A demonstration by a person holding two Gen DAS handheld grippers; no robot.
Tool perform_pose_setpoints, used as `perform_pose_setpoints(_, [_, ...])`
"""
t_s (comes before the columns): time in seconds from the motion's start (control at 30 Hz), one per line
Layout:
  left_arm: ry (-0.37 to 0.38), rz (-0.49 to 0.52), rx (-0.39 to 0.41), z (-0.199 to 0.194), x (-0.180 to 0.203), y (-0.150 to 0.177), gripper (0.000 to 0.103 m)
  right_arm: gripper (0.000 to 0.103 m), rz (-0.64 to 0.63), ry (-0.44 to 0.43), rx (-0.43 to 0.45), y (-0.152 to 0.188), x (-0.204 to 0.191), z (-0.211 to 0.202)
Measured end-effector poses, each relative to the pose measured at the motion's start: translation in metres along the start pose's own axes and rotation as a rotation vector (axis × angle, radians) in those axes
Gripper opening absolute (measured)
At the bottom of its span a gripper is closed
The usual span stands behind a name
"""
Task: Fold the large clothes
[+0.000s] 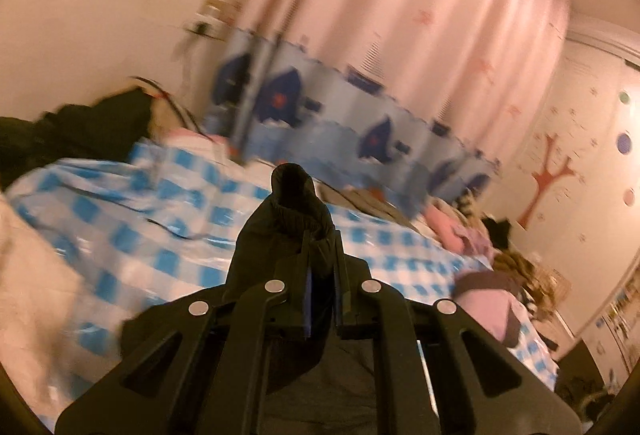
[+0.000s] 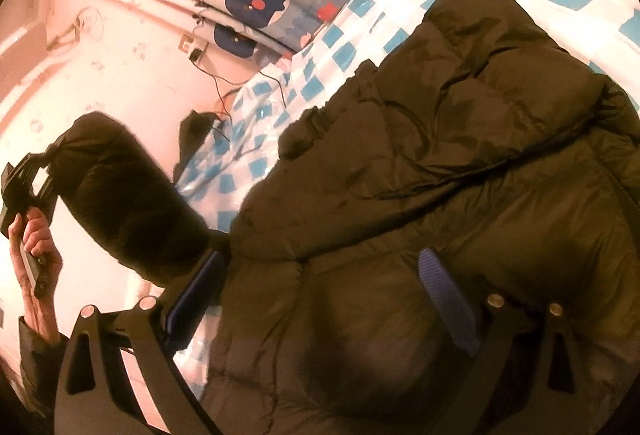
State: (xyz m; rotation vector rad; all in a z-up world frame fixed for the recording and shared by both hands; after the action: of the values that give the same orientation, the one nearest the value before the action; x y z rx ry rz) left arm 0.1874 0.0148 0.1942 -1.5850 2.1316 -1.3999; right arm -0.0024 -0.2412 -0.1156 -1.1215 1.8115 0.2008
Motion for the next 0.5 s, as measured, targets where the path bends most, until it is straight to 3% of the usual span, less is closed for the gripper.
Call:
perform_pose_setpoints(0.3, [0.154,0.022,-0.116,0.109,0.091,0.058,0.006,0.094,0.179,-0.152,0.088,-0.014,0.026,-0.031])
perform_pose_setpoints(0.5, [0.193,0.035,-0.287,0.222,0.128,0.142,0.006,0.094,0.259,-0.221,0.163,-0.024,0.04,-0.055])
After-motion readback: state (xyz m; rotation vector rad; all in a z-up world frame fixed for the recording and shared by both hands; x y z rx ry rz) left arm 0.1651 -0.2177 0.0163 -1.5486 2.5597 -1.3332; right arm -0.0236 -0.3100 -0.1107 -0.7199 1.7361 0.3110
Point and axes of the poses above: each gripper's, at about its wrist camera, not at the fingertips, and z roughly the way its jaws point, x to its right, y to its underside, the point moved 8 cm from there along z, roughly the way its jaws point, and after that the axes turned 13 degrees about -x, right-handed, at the moved point
